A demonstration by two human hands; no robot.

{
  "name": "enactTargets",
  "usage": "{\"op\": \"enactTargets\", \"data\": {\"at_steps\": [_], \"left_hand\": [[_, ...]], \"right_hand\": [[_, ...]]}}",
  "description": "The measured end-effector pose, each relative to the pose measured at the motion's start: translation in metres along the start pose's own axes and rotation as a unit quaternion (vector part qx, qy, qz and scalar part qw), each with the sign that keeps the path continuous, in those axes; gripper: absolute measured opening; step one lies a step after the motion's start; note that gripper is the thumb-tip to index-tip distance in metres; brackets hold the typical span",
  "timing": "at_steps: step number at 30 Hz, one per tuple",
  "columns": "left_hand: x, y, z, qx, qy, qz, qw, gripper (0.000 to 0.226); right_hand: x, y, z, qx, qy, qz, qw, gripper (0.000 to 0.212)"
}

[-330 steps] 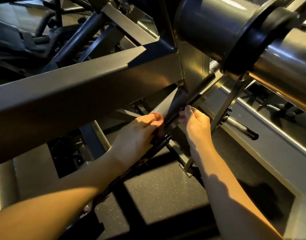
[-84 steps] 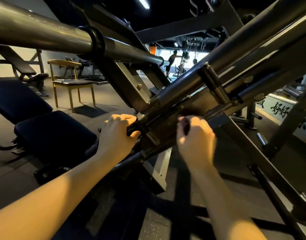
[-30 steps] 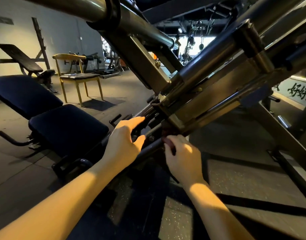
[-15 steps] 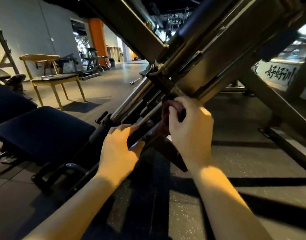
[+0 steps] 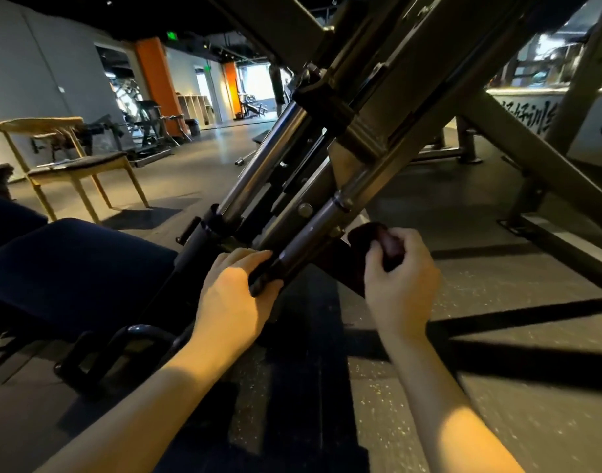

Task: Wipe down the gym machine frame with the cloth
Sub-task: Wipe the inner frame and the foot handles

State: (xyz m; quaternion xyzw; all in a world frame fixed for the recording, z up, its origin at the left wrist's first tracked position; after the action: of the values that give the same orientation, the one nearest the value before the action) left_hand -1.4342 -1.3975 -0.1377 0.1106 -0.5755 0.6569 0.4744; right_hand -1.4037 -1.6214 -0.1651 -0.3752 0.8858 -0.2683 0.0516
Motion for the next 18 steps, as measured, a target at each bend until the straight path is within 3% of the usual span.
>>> {"op": "enactTargets", "data": {"at_steps": [4, 8, 11, 14, 18], "left_hand": [[-0.009, -0.001, 0.003, -0.019, -0.028, 0.019, 0.999, 0.038], [-0.019, -0.006, 0.0, 0.014, -0.042, 0.045, 0.998, 0.036], [-0.024, -0.005, -0.001, 0.018, -0.032, 0.055, 0.998, 0.034], [-0.024, -0.004, -0.003, 0.019, -0.031, 0.064, 0.997, 0.035], [-0.027, -0.003, -0.002, 0.02, -0.02, 0.079, 0.996, 0.036]], "right_hand": [[-0.022, 0.028, -0.012, -0.026, -0.012, -0.059, 0.998, 0.023], [-0.029, 0.041, 0.028, -0.05, 0.068, -0.066, 0.994, 0.02], [-0.016, 0.046, 0.075, -0.136, 0.131, -0.042, 0.981, 0.018], [-0.013, 0.051, 0.08, -0.214, 0.125, -0.028, 0.968, 0.017], [-0.025, 0.034, 0.022, -0.076, 0.054, -0.042, 0.995, 0.008]]}}
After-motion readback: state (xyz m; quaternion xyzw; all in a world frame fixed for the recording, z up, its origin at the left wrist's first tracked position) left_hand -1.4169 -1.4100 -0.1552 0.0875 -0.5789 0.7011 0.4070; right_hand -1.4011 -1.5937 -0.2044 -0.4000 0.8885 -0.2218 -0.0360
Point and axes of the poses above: each hand's wrist, its own y-axis away from the middle knuckle, its own x-axis out of the back of the hand, z = x × y, the point moved 3 cm from there along -y, towards the middle knuckle, and after that the axes turned 11 degrees about -x, right-handed, at the moved point
